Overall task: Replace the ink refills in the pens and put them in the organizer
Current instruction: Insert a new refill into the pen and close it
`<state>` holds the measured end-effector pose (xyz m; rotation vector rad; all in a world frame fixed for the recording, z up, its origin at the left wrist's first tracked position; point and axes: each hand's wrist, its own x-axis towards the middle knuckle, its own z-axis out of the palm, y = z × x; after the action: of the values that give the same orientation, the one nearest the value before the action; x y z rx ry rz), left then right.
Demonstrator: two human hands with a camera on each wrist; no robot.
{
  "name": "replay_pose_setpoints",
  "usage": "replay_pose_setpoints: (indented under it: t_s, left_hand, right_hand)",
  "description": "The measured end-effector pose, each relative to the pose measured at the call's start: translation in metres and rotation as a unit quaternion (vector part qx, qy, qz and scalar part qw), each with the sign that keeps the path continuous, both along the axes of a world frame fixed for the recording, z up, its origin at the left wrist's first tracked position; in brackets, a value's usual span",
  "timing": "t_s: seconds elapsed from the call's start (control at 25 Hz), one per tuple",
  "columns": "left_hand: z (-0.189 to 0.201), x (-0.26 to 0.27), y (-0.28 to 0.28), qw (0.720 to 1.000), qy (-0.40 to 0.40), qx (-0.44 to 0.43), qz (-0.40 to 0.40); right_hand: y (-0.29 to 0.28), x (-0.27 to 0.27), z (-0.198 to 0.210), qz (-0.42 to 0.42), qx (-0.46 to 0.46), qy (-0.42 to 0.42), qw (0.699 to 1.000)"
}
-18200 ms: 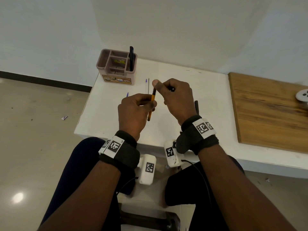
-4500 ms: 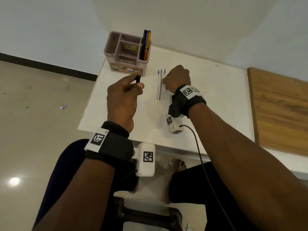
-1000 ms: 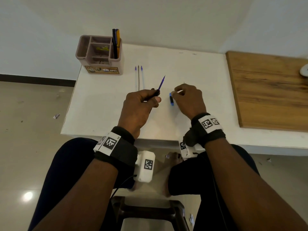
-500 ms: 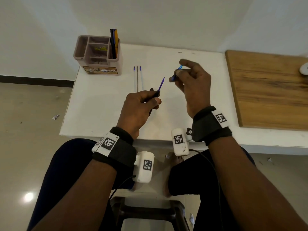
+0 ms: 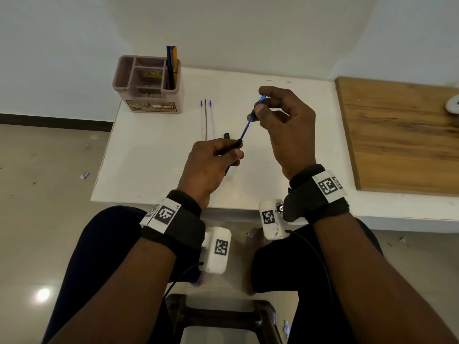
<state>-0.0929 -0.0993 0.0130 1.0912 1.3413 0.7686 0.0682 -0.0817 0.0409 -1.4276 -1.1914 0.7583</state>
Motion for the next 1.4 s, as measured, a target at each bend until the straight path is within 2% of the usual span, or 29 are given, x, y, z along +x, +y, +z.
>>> replay_pose_setpoints:
  t_s: [0.44,0.88,1.08,1.16,1.24,1.32,1.4]
  left_hand:
    - [-0.001,-0.001,0.003,0.999,0.022,0.022,0.013]
    - [-0.002,-0.007,0.003,0.995,0.056,0.079,0.011]
    - [-0.002,-0.005,0.001,0.995,0.065,0.076,-0.012]
    - [0.0,-0.005,0.001,0.996,0.055,0.068,-0.01]
    - [0.0,-0.005,0.002,0.997,0.049,0.061,-0.004]
    - [0.0,-0.005,0.002,0.997,0.052,0.063,-0.004]
    - [-0.001,-0.004,0.001,0.996,0.059,0.068,-0.006]
  right_hand:
    - [-0.005,-0.008,-0.014,0.047,-0.015,-0.115,0.992]
    - [0.0,-0.008,-0.02,0.06,-0.095,-0.031,0.993]
    - [0.001,-0.011,-0.019,0.035,-0.134,-0.056,0.989]
    - [-0.001,-0.01,-0.013,0.041,-0.158,-0.016,0.986]
    - [-0.004,-0.006,-0.009,0.08,-0.15,0.022,0.985]
    - [-0.006,-0.002,-0.01,0.1,-0.116,0.005,0.988]
    - [-0.005,-0.001,-0.013,0.082,-0.111,-0.007,0.99]
